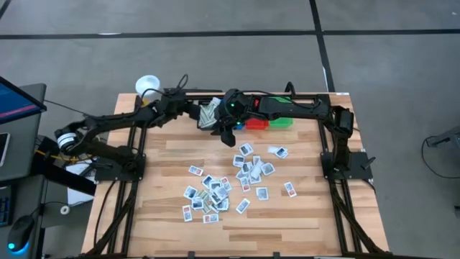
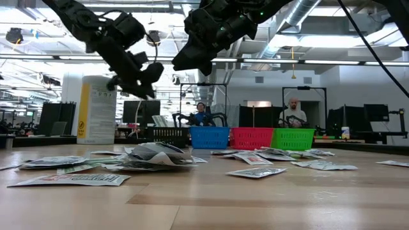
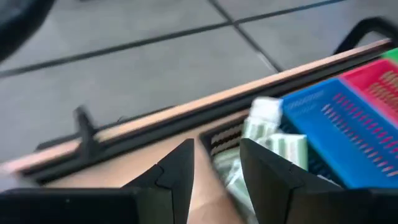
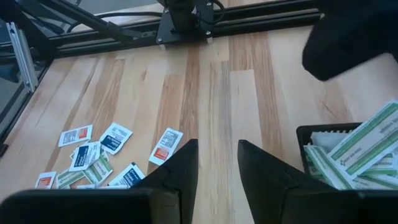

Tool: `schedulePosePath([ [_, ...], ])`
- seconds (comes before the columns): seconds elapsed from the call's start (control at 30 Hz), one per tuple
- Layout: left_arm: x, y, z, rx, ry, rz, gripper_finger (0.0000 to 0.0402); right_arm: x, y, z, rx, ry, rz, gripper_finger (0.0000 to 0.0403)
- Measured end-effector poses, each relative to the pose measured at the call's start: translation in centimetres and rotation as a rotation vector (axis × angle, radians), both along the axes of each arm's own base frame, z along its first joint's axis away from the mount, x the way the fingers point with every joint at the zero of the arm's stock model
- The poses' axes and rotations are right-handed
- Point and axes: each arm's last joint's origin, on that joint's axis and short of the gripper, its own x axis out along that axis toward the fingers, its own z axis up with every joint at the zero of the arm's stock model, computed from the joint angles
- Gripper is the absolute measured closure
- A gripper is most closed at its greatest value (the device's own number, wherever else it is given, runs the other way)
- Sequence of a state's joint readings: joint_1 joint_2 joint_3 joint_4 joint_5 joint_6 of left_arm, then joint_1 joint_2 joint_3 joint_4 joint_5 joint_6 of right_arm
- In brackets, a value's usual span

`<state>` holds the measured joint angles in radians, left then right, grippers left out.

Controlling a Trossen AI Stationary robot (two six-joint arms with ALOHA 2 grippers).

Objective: Pick & Place First Aid Supplies
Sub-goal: Put the green bandage pack in the black bin

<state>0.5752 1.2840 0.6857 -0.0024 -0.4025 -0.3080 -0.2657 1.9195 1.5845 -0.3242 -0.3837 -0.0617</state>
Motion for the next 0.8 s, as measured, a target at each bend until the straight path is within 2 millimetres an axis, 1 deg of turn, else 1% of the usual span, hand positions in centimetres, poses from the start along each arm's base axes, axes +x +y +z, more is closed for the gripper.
schedulePosePath([
  [0.1, -0.5, -0.2, -0.4, -0.063, 0.013, 0.046, 0.0271, 0.0, -0.2, 0.1, -0.003, -0.011, -0.004, 0.0295],
  [0.17, -0.6, -0.3, -1.2, -0.123, 0.035, 0.063, 0.0271, 0.0, -0.3, 0.1, -0.004, -0.013, -0.006, 0.0295],
  [0.27, -0.4, -0.3, -2.5, -0.2, 0.065, 0.055, 0.0271, 0.0, -0.5, 0.1, -0.004, -0.014, -0.011, 0.0295],
  [0.47, 0.3, 0.0, -4.4, -0.285, 0.085, 0.043, 0.0271, 0.0, -0.6, 0.1, -0.009, -0.019, -0.011, 0.0295],
  [0.57, 0.7, 0.2, -4.6, -0.277, 0.061, 0.03, 0.0271, -0.1, -0.8, 0.1, -0.011, -0.019, -0.014, 0.0295],
  [0.7, 1.5, 0.7, -3.7, -0.201, -0.037, 0.007, 0.0271, -0.1, -1.0, 0.1, -0.012, -0.02, -0.019, 0.0295],
  [0.8, 2.0, 1.0, -3.6, -0.147, -0.051, -0.03, 0.0271, -0.1, -1.0, 0.2, -0.012, -0.021, -0.02, 0.0295],
])
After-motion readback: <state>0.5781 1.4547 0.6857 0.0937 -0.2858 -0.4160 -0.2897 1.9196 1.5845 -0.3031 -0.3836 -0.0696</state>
